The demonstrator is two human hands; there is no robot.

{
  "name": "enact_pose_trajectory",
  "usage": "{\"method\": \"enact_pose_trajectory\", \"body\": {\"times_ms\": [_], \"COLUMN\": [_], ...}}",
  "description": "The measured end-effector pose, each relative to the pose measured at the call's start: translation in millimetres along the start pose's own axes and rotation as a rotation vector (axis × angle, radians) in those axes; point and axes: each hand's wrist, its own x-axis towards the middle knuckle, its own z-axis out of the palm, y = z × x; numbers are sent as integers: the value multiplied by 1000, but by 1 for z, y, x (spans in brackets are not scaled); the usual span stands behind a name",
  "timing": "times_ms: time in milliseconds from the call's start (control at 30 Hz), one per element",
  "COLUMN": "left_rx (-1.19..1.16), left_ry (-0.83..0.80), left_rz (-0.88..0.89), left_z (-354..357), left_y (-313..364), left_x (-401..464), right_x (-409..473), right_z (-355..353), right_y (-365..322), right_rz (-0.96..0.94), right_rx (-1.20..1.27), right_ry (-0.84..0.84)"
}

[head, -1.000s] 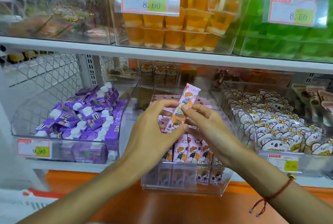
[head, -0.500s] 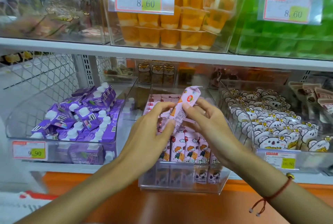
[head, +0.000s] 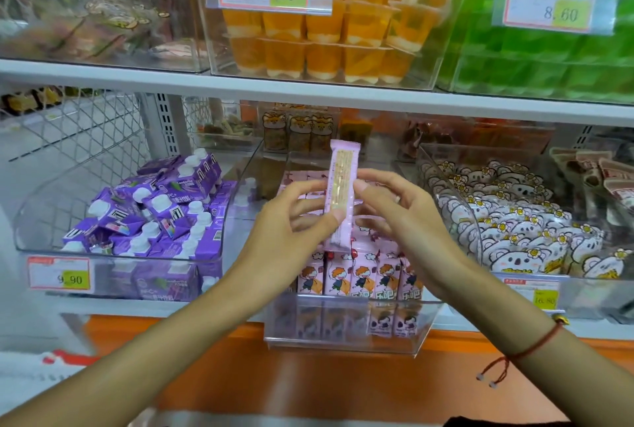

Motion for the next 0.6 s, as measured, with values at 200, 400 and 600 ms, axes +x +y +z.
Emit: {"method": "enact_pose_trajectory", "body": {"times_ms": [200,400,600], "left_rx": [-246,-196,-30], "left_ry": [-64,-76,-64], "left_rz": [-273,-281,-165], "left_z": [0,-4,-9], "left_y": [12,11,10], "left_x": [-1,1,4], "right_x": [3,5,3], "right_z": [1,-1,-6], "right_y": [-3,-2,-1], "right_rz": [182,198,60], "right_rx": [59,64,32], "right_ry": [44,37,-32]}}
